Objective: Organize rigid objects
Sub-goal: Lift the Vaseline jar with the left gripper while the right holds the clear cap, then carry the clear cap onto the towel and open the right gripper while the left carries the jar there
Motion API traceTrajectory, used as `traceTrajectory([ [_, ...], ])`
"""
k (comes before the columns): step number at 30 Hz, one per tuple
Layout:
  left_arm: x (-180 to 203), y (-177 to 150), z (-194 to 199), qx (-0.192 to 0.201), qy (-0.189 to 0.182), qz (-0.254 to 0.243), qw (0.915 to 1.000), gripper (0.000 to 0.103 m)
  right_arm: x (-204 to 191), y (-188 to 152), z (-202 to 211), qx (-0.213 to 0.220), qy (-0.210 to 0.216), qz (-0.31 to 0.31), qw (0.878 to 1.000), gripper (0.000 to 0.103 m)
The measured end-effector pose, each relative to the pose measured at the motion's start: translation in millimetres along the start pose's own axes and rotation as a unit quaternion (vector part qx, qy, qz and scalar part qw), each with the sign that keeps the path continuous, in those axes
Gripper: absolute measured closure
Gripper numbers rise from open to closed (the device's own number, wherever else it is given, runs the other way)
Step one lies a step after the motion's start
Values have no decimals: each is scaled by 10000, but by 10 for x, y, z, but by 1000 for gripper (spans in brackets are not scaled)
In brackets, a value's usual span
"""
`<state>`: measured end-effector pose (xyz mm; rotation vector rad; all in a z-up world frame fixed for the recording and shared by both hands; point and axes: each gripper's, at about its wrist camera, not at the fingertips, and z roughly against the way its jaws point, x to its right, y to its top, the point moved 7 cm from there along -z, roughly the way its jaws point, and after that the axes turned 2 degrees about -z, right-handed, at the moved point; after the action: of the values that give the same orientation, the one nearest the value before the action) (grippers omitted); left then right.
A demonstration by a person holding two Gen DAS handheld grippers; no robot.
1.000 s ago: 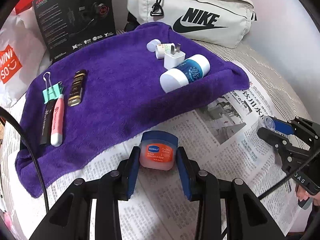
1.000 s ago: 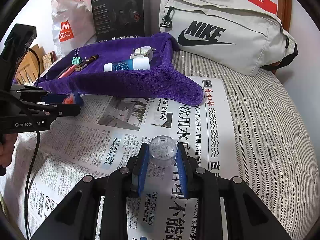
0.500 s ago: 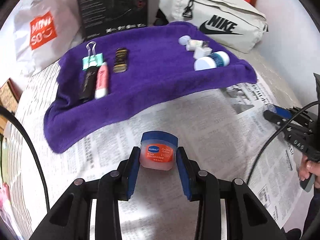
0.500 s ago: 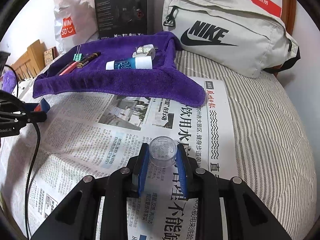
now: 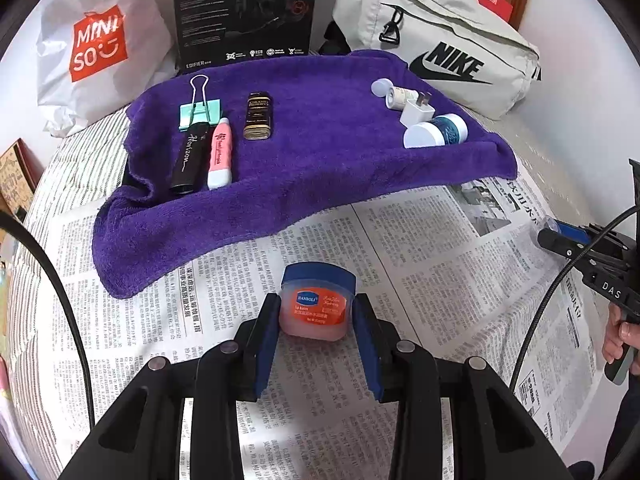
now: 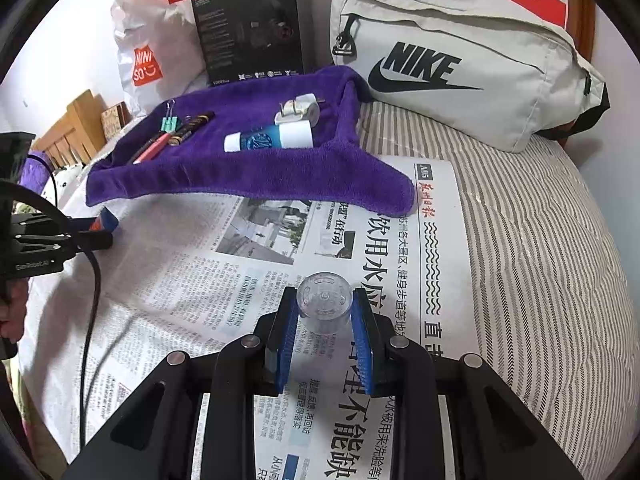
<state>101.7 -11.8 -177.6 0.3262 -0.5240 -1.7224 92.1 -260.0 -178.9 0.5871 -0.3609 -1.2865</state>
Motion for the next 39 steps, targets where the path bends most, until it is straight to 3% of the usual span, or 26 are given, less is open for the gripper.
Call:
traceTrajectory([
  [25,-311,195,235,29,91,270,9996,68,-521,746,60,243,632,417,9968,76],
  [39,-567,386,233,21,222,442,9988,68,-638,1520,-537,164,625,627,9959,76],
])
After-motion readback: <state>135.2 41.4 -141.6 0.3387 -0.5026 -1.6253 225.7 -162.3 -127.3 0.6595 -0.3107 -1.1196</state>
